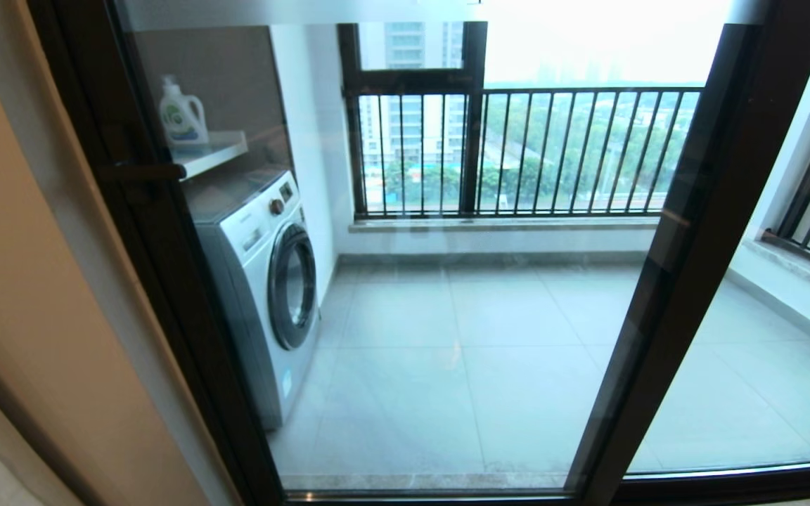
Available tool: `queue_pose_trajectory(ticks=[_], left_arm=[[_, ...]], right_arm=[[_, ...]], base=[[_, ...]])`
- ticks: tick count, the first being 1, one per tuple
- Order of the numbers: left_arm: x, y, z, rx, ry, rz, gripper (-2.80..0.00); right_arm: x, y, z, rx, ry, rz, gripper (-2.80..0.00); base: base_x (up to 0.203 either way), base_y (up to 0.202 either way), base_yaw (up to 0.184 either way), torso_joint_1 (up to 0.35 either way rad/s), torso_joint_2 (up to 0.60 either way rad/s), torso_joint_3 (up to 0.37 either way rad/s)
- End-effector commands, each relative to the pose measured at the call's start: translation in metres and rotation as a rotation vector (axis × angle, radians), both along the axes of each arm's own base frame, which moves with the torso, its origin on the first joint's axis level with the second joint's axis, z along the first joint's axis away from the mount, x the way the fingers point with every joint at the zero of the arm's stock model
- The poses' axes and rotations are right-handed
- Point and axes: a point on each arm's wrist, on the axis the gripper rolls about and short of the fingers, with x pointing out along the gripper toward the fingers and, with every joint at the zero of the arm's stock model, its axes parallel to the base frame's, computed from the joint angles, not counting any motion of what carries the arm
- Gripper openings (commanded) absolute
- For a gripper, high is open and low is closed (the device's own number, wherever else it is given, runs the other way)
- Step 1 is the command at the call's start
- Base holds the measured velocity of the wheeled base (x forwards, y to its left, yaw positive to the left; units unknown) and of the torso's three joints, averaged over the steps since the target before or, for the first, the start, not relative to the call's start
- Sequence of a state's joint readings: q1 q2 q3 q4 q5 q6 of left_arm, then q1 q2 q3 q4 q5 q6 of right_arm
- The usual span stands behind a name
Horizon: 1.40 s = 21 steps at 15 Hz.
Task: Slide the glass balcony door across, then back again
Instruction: Open the slid door
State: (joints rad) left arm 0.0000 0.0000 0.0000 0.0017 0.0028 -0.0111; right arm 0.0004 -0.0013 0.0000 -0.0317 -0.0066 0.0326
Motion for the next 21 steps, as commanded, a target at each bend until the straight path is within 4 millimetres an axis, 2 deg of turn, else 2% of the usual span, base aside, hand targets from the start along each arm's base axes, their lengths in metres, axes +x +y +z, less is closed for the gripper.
queue_pose_trajectory(ticks=[1, 4, 7, 8, 11, 14, 16, 19, 21], left_arm=[[0.000, 0.000, 0.000, -0.001, 0.001, 0.000, -2.80], [-0.001, 0.000, 0.005, 0.007, -0.023, 0.001, -2.80], [-0.008, 0.000, 0.052, -0.037, -0.095, -0.006, -2.80], [-0.007, -0.001, 0.061, -0.047, -0.087, -0.033, -2.80], [-0.007, -0.003, 0.060, -0.052, -0.071, -0.110, -2.80], [0.004, -0.003, 0.090, -0.055, -0.038, -0.136, -2.80], [0.029, -0.004, 0.126, -0.062, 0.005, -0.171, -2.80], [0.100, -0.004, 0.176, -0.079, 0.038, -0.197, -2.80], [0.151, -0.005, 0.196, -0.086, 0.045, -0.208, -2.80]], right_arm=[[0.001, 0.000, -0.003, 0.000, 0.013, -0.001, -2.80], [0.001, 0.000, -0.003, 0.000, 0.013, -0.001, -2.80], [0.001, 0.000, -0.003, -0.001, 0.013, 0.000, -2.80], [0.001, 0.000, -0.003, -0.002, 0.013, -0.001, -2.80], [0.001, 0.000, -0.003, -0.002, 0.013, 0.001, -2.80], [0.001, 0.000, -0.003, -0.002, 0.013, 0.000, -2.80], [0.001, 0.000, -0.003, 0.000, 0.013, 0.000, -2.80], [0.001, 0.000, -0.003, -0.002, 0.013, 0.000, -2.80], [0.001, 0.000, -0.003, -0.001, 0.013, 0.000, -2.80]], base=[[0.000, 0.000, 0.000, 0.000, 0.00, 0.000], [0.000, 0.000, 0.000, 0.000, 0.00, 0.000], [0.000, 0.000, 0.000, 0.000, 0.00, 0.000], [0.000, 0.000, 0.000, 0.000, 0.00, 0.000], [0.000, 0.000, 0.000, 0.000, 0.00, 0.000], [0.000, 0.000, 0.000, 0.000, 0.00, 0.000], [0.000, 0.000, 0.000, 0.000, 0.00, 0.000], [0.000, 0.000, 0.000, 0.000, 0.00, 0.000], [0.000, 0.000, 0.000, 0.000, 0.00, 0.000]])
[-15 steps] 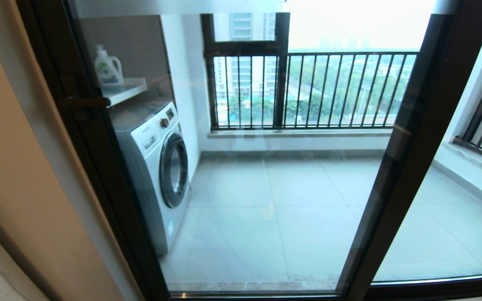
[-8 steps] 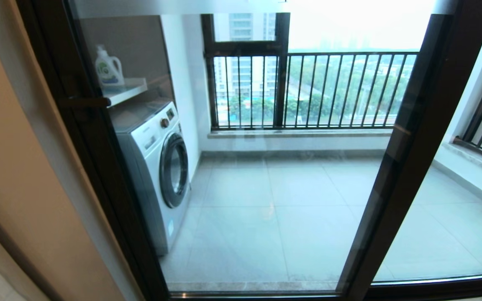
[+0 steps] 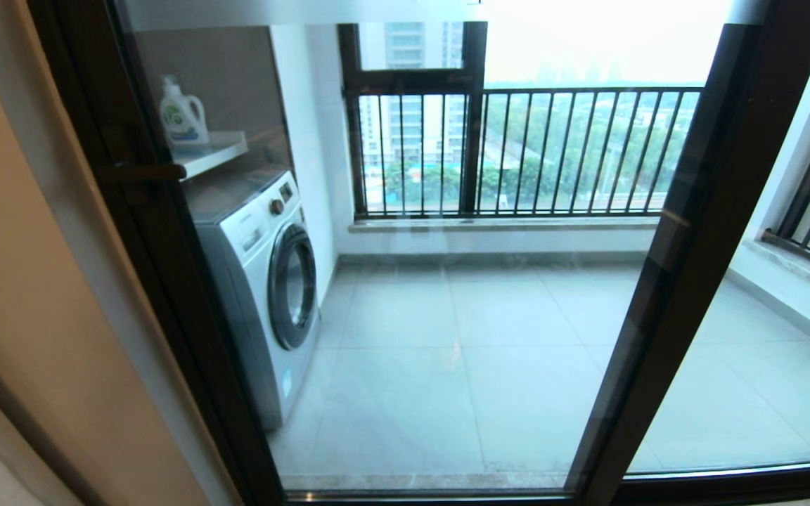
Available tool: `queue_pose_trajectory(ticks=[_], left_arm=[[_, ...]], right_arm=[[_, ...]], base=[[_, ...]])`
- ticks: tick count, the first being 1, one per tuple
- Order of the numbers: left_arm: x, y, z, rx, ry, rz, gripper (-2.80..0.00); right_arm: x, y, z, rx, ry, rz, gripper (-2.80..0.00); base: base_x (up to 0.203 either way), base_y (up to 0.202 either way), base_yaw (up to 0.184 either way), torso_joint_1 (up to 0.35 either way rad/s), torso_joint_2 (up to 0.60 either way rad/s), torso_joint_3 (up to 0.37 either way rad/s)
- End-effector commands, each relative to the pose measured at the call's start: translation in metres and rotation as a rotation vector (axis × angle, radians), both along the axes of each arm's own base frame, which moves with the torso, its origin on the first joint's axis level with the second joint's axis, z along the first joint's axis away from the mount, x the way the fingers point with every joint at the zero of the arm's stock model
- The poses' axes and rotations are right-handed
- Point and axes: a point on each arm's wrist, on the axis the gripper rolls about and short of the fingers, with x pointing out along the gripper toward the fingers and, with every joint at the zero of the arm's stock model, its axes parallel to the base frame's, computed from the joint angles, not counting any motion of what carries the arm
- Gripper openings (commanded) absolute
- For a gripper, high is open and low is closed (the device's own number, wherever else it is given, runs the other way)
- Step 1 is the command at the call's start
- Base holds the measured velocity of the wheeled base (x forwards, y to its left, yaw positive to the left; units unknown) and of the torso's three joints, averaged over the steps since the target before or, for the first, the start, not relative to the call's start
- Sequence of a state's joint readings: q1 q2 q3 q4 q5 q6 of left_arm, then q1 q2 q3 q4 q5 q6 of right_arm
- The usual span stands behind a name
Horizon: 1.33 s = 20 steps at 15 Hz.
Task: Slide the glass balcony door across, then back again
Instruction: Open the slid door
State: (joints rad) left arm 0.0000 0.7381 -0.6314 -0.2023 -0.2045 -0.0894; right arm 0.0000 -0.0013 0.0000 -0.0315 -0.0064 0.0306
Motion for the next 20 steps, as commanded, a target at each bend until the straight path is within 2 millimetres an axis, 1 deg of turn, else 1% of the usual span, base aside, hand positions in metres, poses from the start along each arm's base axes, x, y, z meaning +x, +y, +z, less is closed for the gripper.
queue_pose_trajectory(ticks=[1, 2, 4, 6, 9, 12, 16, 18, 20], left_arm=[[0.089, 0.000, 0.008, -0.006, 0.138, -0.006, -2.80], [0.109, 0.000, 0.014, -0.010, 0.128, -0.007, -2.80], [0.144, 0.001, 0.026, -0.019, 0.093, -0.007, -2.80], [0.170, 0.002, 0.038, -0.023, 0.058, -0.007, -2.80], [0.200, 0.003, 0.036, -0.023, 0.077, -0.005, -2.80], [0.234, 0.014, 0.026, -0.023, 0.111, 0.033, -2.80], [0.267, 0.035, 0.018, -0.025, 0.100, 0.091, -2.80], [0.277, 0.049, 0.023, -0.025, 0.072, 0.125, -2.80], [0.284, 0.051, 0.021, -0.025, 0.072, 0.129, -2.80]], right_arm=[[0.001, 0.000, -0.003, 0.001, 0.013, 0.000, -2.80], [0.001, 0.000, -0.003, 0.001, 0.013, 0.000, -2.80], [0.001, 0.000, -0.003, 0.001, 0.013, -0.001, -2.80], [0.001, 0.000, -0.003, 0.001, 0.013, 0.000, -2.80], [0.001, 0.000, -0.003, 0.001, 0.013, 0.000, -2.80], [0.001, 0.000, -0.003, 0.000, 0.013, 0.000, -2.80], [0.001, 0.000, -0.003, 0.000, 0.013, 0.000, -2.80], [0.001, 0.000, -0.003, 0.000, 0.013, 0.000, -2.80], [0.001, 0.000, -0.003, 0.001, 0.013, -0.001, -2.80]], base=[[0.000, 0.000, 0.000, 0.000, 0.00, 0.000], [0.000, 0.000, 0.000, 0.000, 0.00, 0.000], [0.000, 0.000, 0.000, 0.000, 0.00, 0.000], [0.000, 0.000, 0.000, 0.000, 0.00, 0.000], [0.000, 0.000, 0.000, 0.000, 0.00, 0.000], [0.000, 0.000, 0.000, 0.000, 0.00, 0.000], [0.000, 0.000, 0.000, 0.000, 0.00, 0.000], [0.000, 0.000, 0.000, 0.000, 0.00, 0.000], [0.000, 0.000, 0.000, 0.000, 0.00, 0.000]])
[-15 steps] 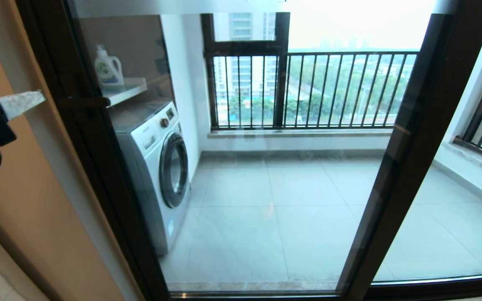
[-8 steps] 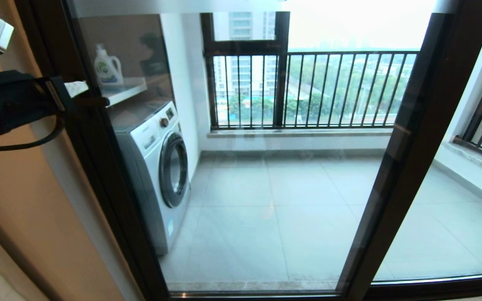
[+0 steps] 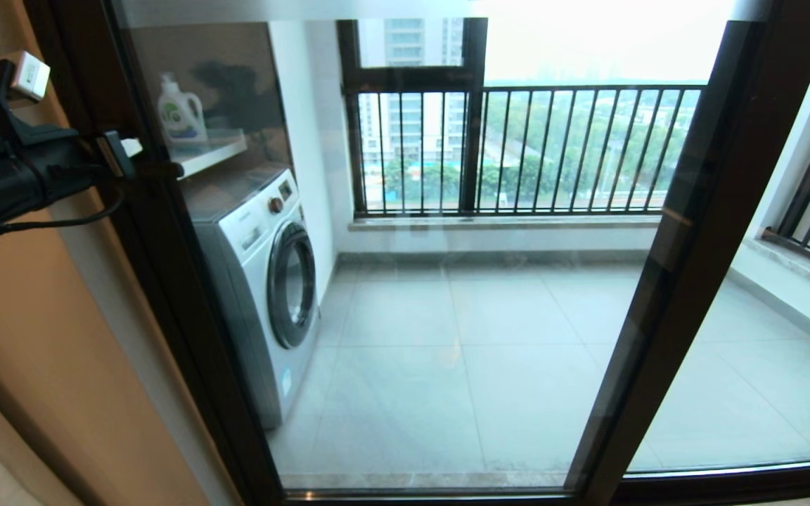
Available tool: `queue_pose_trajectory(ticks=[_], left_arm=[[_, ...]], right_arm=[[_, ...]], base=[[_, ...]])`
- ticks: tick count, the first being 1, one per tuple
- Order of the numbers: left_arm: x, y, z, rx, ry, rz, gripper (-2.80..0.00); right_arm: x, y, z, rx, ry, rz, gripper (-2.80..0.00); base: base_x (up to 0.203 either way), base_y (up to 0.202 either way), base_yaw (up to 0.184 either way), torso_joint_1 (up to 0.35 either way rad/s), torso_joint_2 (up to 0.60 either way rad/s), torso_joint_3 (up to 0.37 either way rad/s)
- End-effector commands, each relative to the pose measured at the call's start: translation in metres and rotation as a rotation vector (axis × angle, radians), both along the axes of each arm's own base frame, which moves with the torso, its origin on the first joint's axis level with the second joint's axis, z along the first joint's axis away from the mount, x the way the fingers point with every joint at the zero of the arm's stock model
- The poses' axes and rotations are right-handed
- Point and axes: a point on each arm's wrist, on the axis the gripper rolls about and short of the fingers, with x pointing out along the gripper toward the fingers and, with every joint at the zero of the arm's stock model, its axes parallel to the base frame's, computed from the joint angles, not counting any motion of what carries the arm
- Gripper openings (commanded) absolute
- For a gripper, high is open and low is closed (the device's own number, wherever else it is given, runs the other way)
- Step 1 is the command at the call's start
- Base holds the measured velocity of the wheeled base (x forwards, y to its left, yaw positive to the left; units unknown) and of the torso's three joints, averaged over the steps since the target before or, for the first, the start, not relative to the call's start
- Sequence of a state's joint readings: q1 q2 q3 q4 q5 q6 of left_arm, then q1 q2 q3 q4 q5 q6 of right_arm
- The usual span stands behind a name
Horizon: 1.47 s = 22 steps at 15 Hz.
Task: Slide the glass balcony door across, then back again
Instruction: Open the slid door
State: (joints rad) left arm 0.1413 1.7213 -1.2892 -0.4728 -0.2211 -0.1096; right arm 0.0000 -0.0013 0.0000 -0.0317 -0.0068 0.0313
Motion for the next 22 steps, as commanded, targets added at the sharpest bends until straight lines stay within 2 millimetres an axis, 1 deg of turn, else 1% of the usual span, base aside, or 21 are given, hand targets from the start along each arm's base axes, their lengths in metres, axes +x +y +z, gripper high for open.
queue_pose_trajectory(ticks=[1, 6, 8, 10, 17, 22], left_arm=[[0.014, 0.005, -0.007, -0.003, 0.012, 0.006, -2.80], [0.022, 0.005, -0.006, 0.000, 0.004, -0.001, -2.80], [0.028, 0.006, -0.009, -0.001, 0.012, 0.003, -2.80], [0.033, 0.007, -0.018, -0.003, 0.035, 0.004, -2.80], [0.045, 0.009, -0.036, -0.008, 0.082, 0.014, -2.80], [0.051, 0.024, -0.056, -0.005, 0.139, 0.050, -2.80]], right_arm=[[0.001, 0.000, -0.003, -0.001, 0.013, 0.001, -2.80], [0.001, 0.000, -0.003, 0.001, 0.013, 0.001, -2.80], [0.001, 0.000, -0.003, -0.001, 0.013, 0.001, -2.80], [0.001, 0.000, -0.003, -0.001, 0.013, 0.001, -2.80], [0.001, 0.000, -0.003, 0.001, 0.013, 0.001, -2.80], [0.001, 0.000, -0.003, -0.001, 0.013, 0.001, -2.80]], base=[[0.000, 0.000, 0.000, 0.000, 0.00, 0.000], [0.000, 0.000, 0.000, 0.000, 0.00, 0.000], [0.000, 0.000, 0.000, 0.000, 0.00, 0.000], [0.000, 0.000, 0.000, 0.000, 0.00, 0.000], [0.000, 0.000, 0.000, 0.000, 0.00, 0.000], [0.000, 0.000, 0.000, 0.000, 0.00, 0.000]])
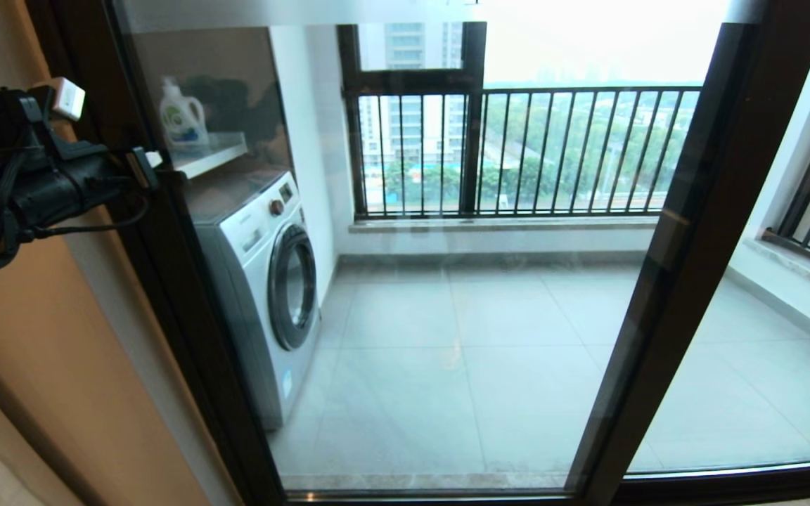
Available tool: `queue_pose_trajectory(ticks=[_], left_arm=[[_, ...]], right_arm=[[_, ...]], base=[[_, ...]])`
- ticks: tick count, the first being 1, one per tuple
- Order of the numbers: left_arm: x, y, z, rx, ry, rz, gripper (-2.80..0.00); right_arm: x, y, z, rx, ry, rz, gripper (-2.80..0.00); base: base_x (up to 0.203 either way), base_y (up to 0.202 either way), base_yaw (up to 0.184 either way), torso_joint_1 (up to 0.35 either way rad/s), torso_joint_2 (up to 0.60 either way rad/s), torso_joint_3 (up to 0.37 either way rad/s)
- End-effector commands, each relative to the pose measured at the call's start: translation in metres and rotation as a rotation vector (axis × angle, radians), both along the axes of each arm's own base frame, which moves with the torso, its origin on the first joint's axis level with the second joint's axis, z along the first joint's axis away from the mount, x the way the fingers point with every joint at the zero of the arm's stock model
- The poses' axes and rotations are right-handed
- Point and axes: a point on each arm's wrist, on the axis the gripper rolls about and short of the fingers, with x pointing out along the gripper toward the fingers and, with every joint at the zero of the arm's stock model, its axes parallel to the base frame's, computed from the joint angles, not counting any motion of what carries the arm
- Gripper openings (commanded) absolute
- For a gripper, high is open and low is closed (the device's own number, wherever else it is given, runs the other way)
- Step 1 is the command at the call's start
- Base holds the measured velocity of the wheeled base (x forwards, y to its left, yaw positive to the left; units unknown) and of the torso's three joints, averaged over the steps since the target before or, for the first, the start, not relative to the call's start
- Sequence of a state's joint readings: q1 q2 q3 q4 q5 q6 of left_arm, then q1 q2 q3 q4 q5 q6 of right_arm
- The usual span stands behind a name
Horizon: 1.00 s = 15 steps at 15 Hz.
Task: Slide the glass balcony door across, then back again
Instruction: Open the slid door
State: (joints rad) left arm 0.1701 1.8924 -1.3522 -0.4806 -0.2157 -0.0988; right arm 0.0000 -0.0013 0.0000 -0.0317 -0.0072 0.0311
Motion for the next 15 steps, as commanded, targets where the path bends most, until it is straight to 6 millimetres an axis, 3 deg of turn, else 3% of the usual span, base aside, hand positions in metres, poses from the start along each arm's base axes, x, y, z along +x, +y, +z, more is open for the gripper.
queue_pose_trajectory(ticks=[1, 10, 15], left_arm=[[0.007, 0.010, -0.018, 0.015, 0.054, 0.024, -2.80], [0.008, 0.019, -0.029, 0.016, 0.083, 0.045, -2.80], [-0.003, 0.017, -0.016, 0.024, 0.053, 0.044, -2.80]], right_arm=[[0.001, 0.000, -0.003, 0.000, 0.013, 0.001, -2.80], [0.001, 0.000, -0.003, 0.001, 0.013, 0.001, -2.80], [0.001, 0.000, -0.003, 0.001, 0.013, 0.000, -2.80]], base=[[0.000, 0.000, 0.000, 0.000, 0.00, 0.000], [0.000, 0.000, 0.000, 0.000, 0.00, 0.000], [0.000, 0.000, 0.000, 0.000, 0.00, 0.000]])
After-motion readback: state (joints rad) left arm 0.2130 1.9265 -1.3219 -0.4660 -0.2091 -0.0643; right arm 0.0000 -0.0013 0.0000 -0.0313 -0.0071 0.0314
